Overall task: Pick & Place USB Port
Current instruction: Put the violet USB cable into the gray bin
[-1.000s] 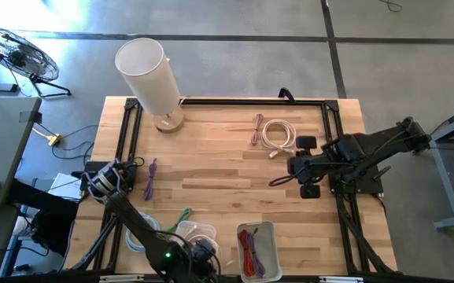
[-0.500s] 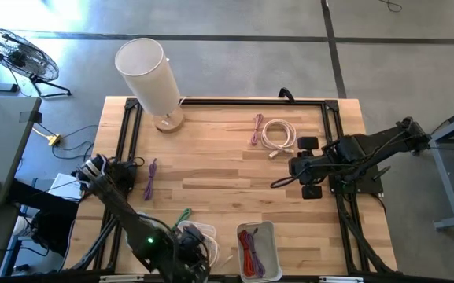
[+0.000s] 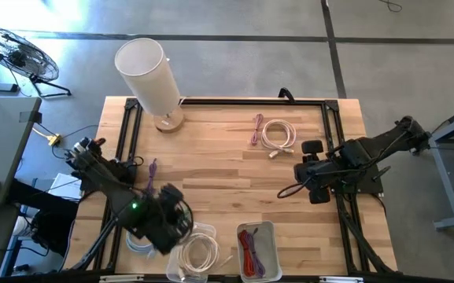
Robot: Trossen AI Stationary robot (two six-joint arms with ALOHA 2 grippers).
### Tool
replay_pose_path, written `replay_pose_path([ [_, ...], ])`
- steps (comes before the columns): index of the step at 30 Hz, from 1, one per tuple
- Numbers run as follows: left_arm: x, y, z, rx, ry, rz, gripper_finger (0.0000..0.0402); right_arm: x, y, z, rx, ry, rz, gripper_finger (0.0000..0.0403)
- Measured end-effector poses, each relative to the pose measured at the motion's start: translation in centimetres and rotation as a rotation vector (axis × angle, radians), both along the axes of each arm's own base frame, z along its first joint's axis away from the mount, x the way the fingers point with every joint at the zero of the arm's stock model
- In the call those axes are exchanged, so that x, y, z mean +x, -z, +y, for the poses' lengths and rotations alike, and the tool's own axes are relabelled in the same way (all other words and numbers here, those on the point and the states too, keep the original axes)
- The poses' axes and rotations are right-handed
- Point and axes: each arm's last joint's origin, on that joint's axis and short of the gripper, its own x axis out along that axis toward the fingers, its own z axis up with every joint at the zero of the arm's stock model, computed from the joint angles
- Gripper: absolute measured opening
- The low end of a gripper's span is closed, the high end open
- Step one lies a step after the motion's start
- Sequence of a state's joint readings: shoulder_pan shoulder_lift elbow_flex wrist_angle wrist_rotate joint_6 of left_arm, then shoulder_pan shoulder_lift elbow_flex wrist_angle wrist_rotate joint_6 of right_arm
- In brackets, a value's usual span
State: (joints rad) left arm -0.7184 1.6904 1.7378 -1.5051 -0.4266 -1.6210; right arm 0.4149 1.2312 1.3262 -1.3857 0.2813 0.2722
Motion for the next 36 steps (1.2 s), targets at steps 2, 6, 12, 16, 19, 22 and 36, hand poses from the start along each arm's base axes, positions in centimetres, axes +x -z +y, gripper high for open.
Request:
replay_pose_path([
  [2, -0.2, -0.1, 1.2, 0.013, -0.048, 0.070, 0.0107, -0.3, -0.1, 0.1, -0.002, -0.011, 0.003, 0.0149],
  [6, 0.6, 0.9, 3.0, 0.043, -0.036, 0.137, 0.0106, -0.9, -0.3, 0.2, -0.007, -0.026, 0.003, 0.0149],
  [12, 1.6, 4.2, 5.8, -0.068, -0.063, 0.377, 0.0106, -1.9, -0.9, 0.0, 0.006, -0.048, -0.024, 0.0149],
  [16, 1.0, 7.1, 7.0, -0.193, -0.049, 0.594, 0.0106, -2.7, -1.4, -0.3, 0.018, -0.045, -0.056, 0.0149],
  [19, 0.5, 8.5, 7.5, -0.223, -0.031, 0.680, 0.0106, -3.1, -1.8, -0.7, 0.004, -0.034, -0.086, 0.0149],
  [22, 0.4, 9.3, 8.0, -0.185, -0.051, 0.695, 0.0106, -3.5, -2.0, -1.0, -0.025, -0.003, -0.122, 0.0149],
  [36, 0.7, 11.6, 13.6, -0.210, -0.007, 0.812, 0.0117, -4.0, -2.4, -1.3, -0.022, 0.031, -0.155, 0.0149],
])
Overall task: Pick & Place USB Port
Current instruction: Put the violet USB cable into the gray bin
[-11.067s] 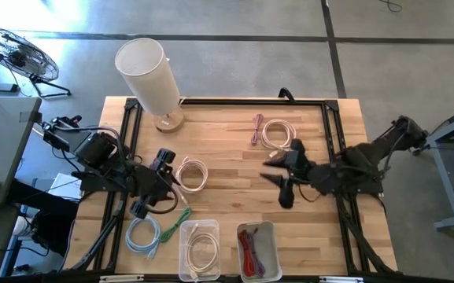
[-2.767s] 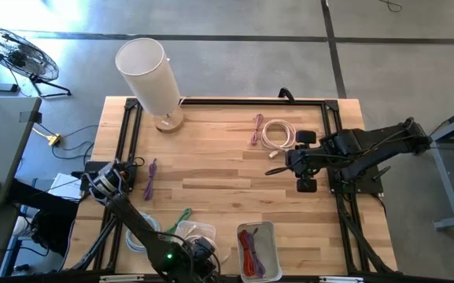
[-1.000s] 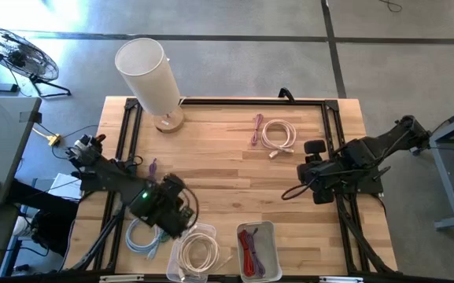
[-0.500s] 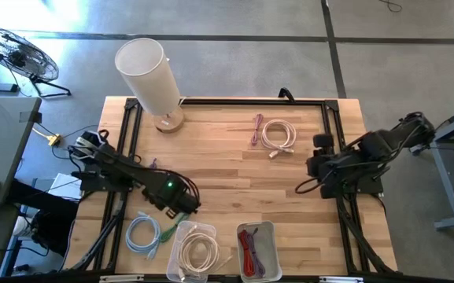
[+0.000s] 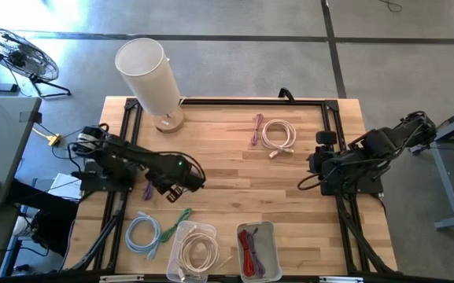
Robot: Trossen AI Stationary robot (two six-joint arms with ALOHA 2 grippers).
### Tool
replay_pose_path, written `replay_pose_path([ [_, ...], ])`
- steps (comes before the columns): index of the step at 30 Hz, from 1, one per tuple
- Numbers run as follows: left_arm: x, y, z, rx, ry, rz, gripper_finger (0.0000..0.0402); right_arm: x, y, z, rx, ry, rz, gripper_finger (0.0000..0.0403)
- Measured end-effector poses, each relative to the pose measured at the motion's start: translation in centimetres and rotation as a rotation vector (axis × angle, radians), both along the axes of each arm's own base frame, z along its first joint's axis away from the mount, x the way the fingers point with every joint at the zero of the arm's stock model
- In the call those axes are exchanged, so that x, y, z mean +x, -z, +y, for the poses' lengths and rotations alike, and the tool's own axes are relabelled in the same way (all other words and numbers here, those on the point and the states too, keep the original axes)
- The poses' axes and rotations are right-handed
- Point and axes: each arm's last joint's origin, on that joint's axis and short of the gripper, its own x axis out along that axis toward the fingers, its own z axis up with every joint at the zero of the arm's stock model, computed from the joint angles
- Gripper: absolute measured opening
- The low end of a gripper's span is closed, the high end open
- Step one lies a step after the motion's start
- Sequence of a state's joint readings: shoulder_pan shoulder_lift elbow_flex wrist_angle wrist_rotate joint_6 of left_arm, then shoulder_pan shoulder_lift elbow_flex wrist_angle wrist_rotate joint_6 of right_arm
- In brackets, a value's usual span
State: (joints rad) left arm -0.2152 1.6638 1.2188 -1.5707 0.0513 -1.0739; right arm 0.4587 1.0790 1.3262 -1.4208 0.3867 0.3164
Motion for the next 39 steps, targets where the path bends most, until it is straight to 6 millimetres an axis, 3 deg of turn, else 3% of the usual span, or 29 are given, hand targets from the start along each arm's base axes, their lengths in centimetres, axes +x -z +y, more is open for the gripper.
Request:
replay_pose_path([
  [5, -0.8, 0.4, 1.2, -0.094, -0.003, 0.031, 0.0170, 0.0, 0.0, 0.0, -0.013, 0.006, -0.006, 0.0149],
  [11, -3.7, -1.2, 1.4, -0.228, -0.056, -0.024, 0.0226, 0.0, 0.0, -0.1, -0.019, 0.007, -0.008, 0.0149],
  [18, -6.2, -3.6, 1.0, -0.112, -0.076, -0.164, 0.0232, 0.0, 0.0, -0.1, -0.033, 0.013, -0.015, 0.0149],
  [24, -6.4, -3.8, 1.0, 0.035, -0.049, -0.216, 0.0232, 0.1, -0.1, -0.2, -0.052, 0.023, -0.024, 0.0149],
  [30, -6.4, -2.6, 1.2, 0.118, -0.092, -0.179, 0.0232, 0.1, -0.1, -0.2, -0.049, 0.045, -0.032, 0.0149],
  [35, -8.0, 0.0, 1.0, 0.032, -0.238, -0.036, 0.0232, 0.1, -0.1, -0.2, -0.044, 0.049, -0.033, 0.0149],
  [39, -7.9, 2.2, 0.9, -0.061, -0.212, -0.103, 0.0232, 0.1, -0.1, -0.2, -0.043, 0.050, -0.033, 0.0149],
])
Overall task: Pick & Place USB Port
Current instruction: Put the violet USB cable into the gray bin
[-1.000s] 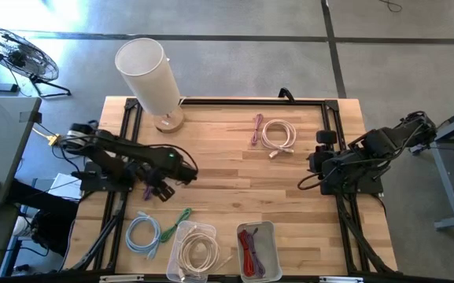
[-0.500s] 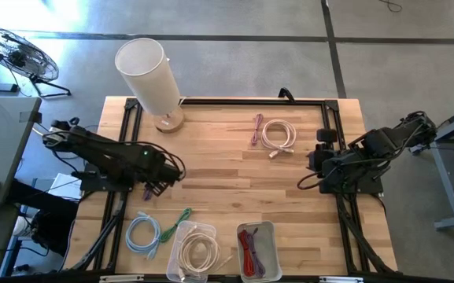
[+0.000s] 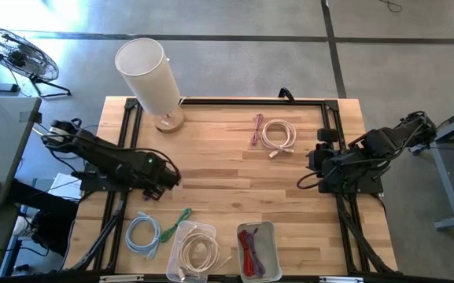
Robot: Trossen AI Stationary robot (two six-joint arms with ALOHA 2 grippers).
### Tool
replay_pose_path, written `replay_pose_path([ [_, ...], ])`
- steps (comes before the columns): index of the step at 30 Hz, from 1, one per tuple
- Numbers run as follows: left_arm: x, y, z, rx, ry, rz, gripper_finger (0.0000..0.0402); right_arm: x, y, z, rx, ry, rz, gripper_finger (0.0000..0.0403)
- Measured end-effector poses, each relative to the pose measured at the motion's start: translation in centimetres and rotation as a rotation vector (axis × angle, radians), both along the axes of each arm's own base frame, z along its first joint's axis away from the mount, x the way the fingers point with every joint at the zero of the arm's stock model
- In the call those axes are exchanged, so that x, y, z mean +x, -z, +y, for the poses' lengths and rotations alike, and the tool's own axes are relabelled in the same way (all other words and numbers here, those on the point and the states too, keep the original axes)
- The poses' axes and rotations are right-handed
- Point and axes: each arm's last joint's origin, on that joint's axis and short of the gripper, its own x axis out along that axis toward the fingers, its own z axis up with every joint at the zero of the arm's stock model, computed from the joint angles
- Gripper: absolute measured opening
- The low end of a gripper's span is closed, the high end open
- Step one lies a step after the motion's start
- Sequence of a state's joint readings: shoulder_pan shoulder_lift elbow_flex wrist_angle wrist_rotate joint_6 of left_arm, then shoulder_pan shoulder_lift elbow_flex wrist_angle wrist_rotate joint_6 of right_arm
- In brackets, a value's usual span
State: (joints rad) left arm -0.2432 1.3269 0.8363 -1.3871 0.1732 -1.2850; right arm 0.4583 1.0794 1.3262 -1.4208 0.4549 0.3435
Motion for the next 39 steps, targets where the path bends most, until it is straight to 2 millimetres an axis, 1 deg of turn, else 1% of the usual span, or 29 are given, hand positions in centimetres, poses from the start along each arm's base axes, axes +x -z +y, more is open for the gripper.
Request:
replay_pose_path([
  [4, 0.7, 1.5, 0.0, 0.023, 0.038, -0.123, 0.0232, 0.0, 0.0, 0.0, 0.000, 0.000, -0.002, 0.0149],
  [8, 0.8, 2.2, 0.1, 0.054, 0.042, -0.162, 0.0232, 0.0, 0.0, 0.0, -0.005, 0.001, -0.005, 0.0149],
  [13, 0.6, 2.4, 0.2, 0.070, 0.046, -0.150, 0.0232, 0.0, 0.0, 0.0, -0.005, 0.000, -0.005, 0.0149],
  [28, 0.9, 2.6, 0.4, 0.134, 0.064, -0.197, 0.0232, 0.2, -0.1, 0.1, -0.007, -0.013, -0.023, 0.0149],
  [31, 0.7, 3.6, 0.3, 0.093, 0.037, -0.209, 0.0232, 0.3, -0.1, 0.1, -0.010, -0.024, -0.028, 0.0149],
  [35, 0.3, 5.6, 0.3, 0.043, 0.008, -0.242, 0.0232, 0.3, -0.1, 0.1, -0.012, -0.027, -0.028, 0.0149],
  [39, -0.2, 6.5, 0.4, 0.049, -0.028, -0.244, 0.0232, 0.3, -0.1, 0.1, -0.010, -0.027, -0.027, 0.0149],
])
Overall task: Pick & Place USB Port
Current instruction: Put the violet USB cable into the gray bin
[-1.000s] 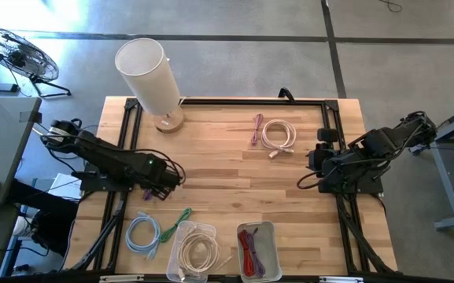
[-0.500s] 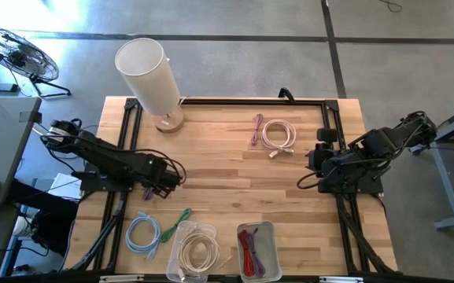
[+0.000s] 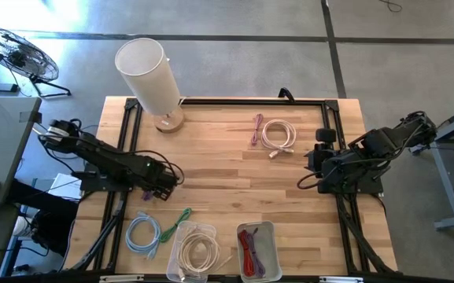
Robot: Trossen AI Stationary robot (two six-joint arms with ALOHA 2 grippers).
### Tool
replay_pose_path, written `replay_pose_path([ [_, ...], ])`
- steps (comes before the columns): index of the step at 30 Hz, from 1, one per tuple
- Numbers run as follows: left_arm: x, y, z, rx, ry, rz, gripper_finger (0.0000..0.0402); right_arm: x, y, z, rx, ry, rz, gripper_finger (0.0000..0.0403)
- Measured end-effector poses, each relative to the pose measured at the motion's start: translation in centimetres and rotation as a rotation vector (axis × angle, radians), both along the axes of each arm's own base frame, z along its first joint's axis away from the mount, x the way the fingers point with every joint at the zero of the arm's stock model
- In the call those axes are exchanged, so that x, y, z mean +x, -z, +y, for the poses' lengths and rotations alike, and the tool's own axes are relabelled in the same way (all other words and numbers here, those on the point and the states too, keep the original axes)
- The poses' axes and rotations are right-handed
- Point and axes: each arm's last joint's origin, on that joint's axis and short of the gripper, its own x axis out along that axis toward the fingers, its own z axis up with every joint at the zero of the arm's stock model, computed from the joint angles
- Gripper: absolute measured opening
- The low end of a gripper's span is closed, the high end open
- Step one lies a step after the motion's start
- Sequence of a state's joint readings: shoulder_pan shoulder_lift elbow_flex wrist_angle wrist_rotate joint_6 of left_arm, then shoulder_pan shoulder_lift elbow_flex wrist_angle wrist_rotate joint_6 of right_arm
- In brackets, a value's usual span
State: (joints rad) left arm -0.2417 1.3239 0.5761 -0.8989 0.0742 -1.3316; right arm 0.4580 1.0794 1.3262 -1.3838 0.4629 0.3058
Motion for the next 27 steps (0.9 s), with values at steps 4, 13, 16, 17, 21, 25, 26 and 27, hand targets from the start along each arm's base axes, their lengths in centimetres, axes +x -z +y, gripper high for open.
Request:
replay_pose_path([
  [4, -0.4, 0.4, 0.1, 0.007, -0.026, 0.014, 0.0232, 0.0, 0.0, 0.0, 0.002, 0.000, -0.002, 0.0149],
  [13, -0.8, 1.2, 0.1, -0.026, -0.057, 0.021, 0.0100, 0.0, 0.0, 0.0, 0.001, -0.001, -0.003, 0.0149],
  [16, -0.8, 1.2, 0.1, -0.025, -0.030, 0.014, 0.0021, 0.0, 0.0, 0.0, -0.005, -0.009, -0.001, 0.0149],
  [17, -0.7, 1.2, 0.1, -0.023, -0.031, 0.006, 0.0020, 0.0, 0.0, 0.0, -0.007, -0.012, -0.001, 0.0149],
  [21, -0.1, 0.7, 0.0, -0.016, -0.017, -0.022, 0.0010, 0.0, 0.0, 0.0, -0.009, -0.015, 0.000, 0.0149],
  [25, 1.6, -1.7, -0.1, 0.072, 0.025, -0.119, 0.0007, 0.0, 0.0, 0.0, -0.015, -0.022, 0.002, 0.0149],
  [26, 2.2, -2.7, -0.2, 0.099, 0.025, -0.161, 0.0006, 0.0, 0.0, 0.0, -0.019, -0.027, 0.003, 0.0149],
  [27, 2.6, -3.6, -0.2, 0.134, 0.029, -0.196, 0.0005, 0.0, 0.0, 0.0, -0.021, -0.030, 0.004, 0.0149],
])
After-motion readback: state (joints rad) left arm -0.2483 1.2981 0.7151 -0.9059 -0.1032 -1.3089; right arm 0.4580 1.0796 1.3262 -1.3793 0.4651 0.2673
